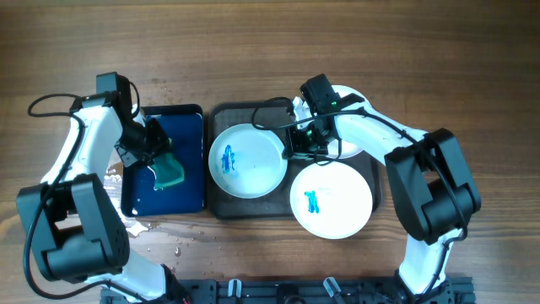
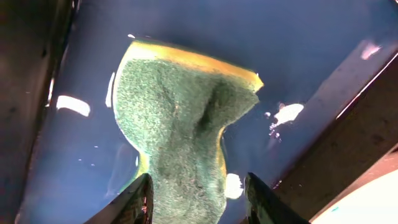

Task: Clean dirty plates on tray and stack at the side
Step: 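Grasp the green sponge with the left gripper and soak it in water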

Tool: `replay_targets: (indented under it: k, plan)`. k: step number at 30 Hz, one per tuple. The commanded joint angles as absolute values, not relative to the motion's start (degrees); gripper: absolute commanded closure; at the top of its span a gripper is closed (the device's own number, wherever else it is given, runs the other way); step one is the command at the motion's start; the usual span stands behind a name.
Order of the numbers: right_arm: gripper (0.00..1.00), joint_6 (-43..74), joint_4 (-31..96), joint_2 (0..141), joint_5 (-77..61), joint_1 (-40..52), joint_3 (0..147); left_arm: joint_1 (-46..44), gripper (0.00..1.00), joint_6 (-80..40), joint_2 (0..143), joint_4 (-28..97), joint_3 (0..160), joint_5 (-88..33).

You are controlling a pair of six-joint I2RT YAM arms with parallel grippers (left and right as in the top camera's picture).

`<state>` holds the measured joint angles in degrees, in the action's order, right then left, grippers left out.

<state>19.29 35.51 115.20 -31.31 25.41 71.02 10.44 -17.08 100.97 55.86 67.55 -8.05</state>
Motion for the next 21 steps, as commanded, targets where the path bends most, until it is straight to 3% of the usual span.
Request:
replay_targets:
  k: [1,6,10,13,15,17,21]
  plan:
    - [0.96,19.46,35.14,116.16,-32.03,25.54,71.35,10.22,0.45,-16.99,100.68,55.79,68.47,-6.09]
    - [0.96,19.49,35.16,116.16,-32.03,25.54,71.35,10.22,0.40,-16.99,103.39,55.72,68.47,-6.11]
    - [0.96,19.51,35.22,116.16,-32.05,25.54,71.35,10.22,0.50,-17.04,105.06,55.51,68.49,-6.13]
    - [0.96,19.53,35.22,116.16,-32.05,25.54,71.35,10.22,0.62,-17.02,105.06,55.24,68.47,-6.11]
    - [0.96,19.53,35.40,116.16,-32.05,25.54,71.35,10.22,0.76,-17.04,105.12,54.81,68.47,-6.13]
    - [0.96,19.51,35.42,116.16,-32.08,25.54,71.35,10.22,0.66,-17.02,105.14,54.46,68.47,-6.11]
    - [0.96,19.53,35.42,116.16,-32.08,25.54,71.35,10.07,0.65,-17.02,105.14,53.91,68.47,-6.13]
